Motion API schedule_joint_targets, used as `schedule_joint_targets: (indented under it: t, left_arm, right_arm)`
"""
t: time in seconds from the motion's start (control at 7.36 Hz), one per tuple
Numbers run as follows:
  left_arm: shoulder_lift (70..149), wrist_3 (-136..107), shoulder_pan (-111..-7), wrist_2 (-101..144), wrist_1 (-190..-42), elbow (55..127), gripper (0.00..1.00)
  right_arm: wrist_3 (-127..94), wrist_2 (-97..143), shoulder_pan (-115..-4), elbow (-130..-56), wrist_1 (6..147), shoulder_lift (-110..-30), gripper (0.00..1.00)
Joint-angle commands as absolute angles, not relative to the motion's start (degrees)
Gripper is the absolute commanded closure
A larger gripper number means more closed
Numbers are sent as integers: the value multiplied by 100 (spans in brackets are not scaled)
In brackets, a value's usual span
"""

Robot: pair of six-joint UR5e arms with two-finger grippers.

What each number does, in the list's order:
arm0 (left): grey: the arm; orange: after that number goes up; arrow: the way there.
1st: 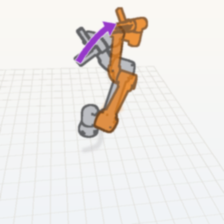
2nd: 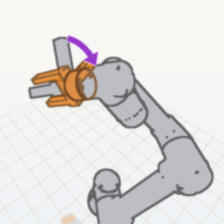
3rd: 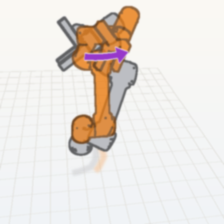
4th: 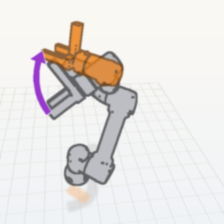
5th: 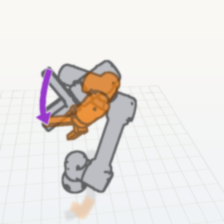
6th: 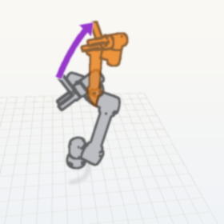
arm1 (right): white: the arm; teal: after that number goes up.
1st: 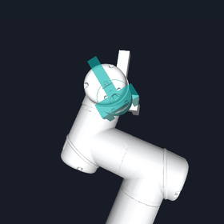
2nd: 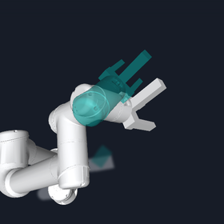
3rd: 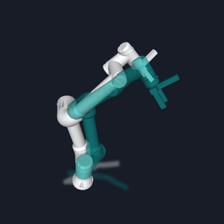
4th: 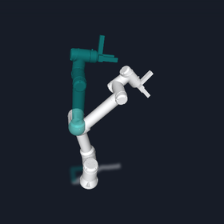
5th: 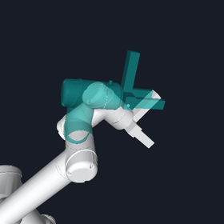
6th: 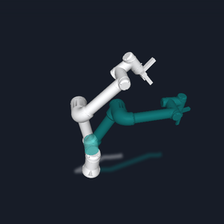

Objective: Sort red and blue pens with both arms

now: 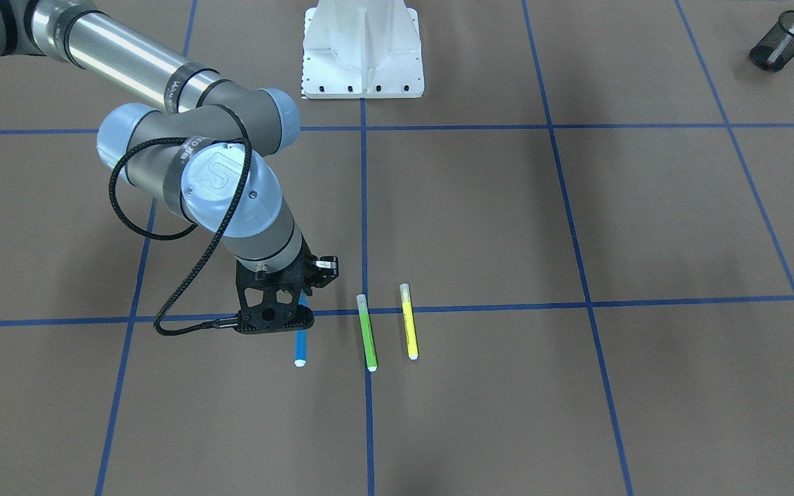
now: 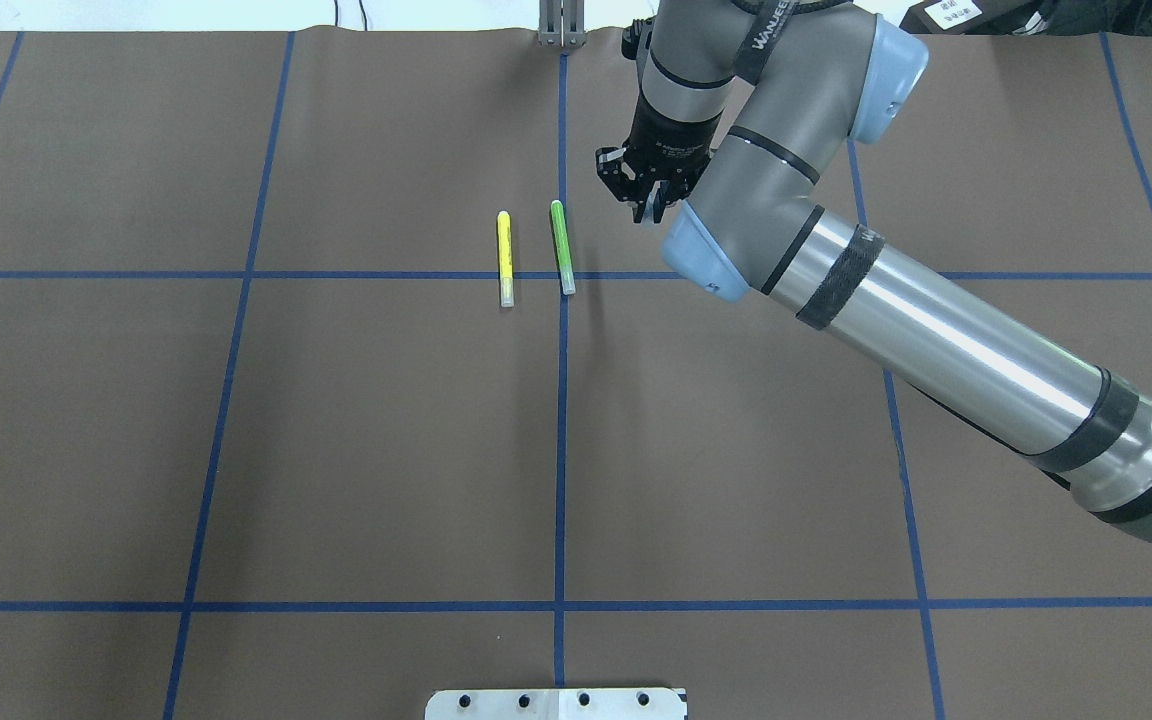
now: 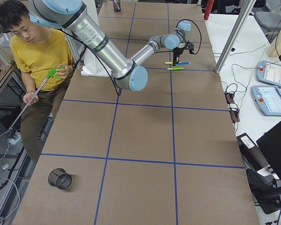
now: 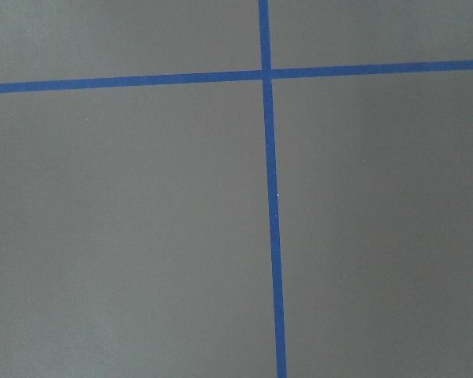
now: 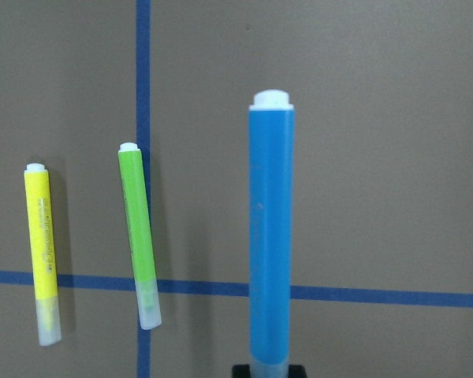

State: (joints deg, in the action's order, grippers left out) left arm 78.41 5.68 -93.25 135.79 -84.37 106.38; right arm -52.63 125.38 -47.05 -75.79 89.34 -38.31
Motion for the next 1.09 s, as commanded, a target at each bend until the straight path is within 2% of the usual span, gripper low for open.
schedule_joint_targets:
  t: [0.0,0.41,0.68,0.95]
  left_arm:
    - [7840,589,-9325,13579,-8446,10635,0]
    - [7831,598,-9325,13579,-8446,10644,0]
    - [7840,606,-9325,13579,-8446,10644,0]
    - [7840,606,-9325,13579,-8446,10652,0]
  right_arm:
    - [-5117,12883,-4938,-8363,8885,-4356,100]
    - [-4218,12990,-5097,-9515,8938,-5280,100]
    - [-4001,13270,-5535,-9755,8938,-5624,100]
    - [-3598,13289,-5529,-10481,9226,-6359,100]
